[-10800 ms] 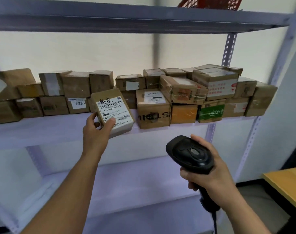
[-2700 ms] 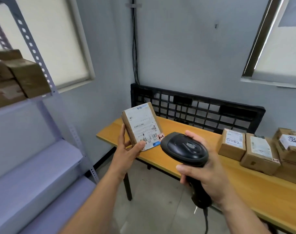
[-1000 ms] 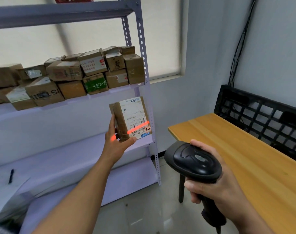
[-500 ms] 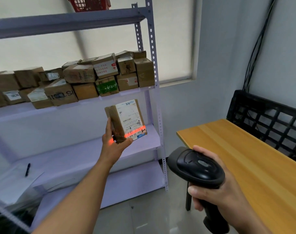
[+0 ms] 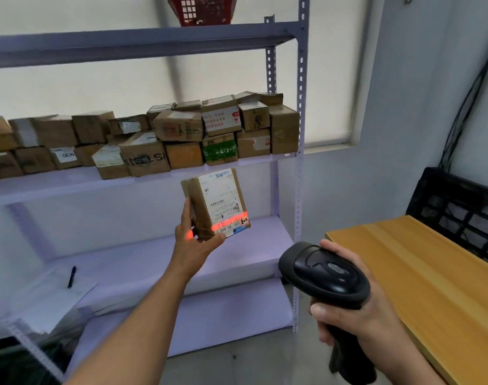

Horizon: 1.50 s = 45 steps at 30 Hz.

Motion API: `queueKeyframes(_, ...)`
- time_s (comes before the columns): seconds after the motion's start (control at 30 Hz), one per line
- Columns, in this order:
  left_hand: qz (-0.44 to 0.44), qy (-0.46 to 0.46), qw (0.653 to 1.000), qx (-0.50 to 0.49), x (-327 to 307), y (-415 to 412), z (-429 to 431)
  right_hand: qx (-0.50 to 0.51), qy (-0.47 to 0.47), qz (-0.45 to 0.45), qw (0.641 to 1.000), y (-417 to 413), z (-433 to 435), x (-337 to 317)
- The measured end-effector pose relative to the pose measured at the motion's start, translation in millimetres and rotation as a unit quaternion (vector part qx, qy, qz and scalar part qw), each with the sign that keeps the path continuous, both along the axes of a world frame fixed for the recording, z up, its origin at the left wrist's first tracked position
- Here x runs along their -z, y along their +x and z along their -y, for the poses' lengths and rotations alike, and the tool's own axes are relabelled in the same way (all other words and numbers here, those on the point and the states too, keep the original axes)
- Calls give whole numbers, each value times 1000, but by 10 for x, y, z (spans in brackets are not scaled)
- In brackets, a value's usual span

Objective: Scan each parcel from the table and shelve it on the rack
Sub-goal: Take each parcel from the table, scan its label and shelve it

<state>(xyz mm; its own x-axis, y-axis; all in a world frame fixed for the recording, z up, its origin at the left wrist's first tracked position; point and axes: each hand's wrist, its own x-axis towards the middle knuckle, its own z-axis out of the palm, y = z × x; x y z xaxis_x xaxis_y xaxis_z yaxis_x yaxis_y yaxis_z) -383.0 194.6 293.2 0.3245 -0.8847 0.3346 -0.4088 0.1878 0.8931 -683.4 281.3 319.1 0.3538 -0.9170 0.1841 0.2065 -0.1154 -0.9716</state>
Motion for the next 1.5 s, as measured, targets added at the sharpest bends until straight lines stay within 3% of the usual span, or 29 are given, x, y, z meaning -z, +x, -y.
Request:
queueKeyframes(0.37, 2, -19, 1000, -10, -413, 1352, 285, 17, -12, -1, 1000, 1368, 526, -340)
queueKeyframes(0.87, -73, -67, 994, -39, -1290, 2565, 851, 48, -87, -50, 994, 2616, 1157, -620)
queueKeyframes(1.1, -29, -16, 998, -52, -1573, 2728, 1281, 76, -82, -37, 993, 2824, 1323, -606)
queueKeyframes(1.37, 70, 21, 989, -125, -1641, 2719, 1637, 102, -71, -13, 992, 2845, 1389, -506)
queueKeyframes(1.5, 118, 13, 986, -115, -1567, 2754, 1703, 111, -70, -10, 991, 2820, 1398, -486)
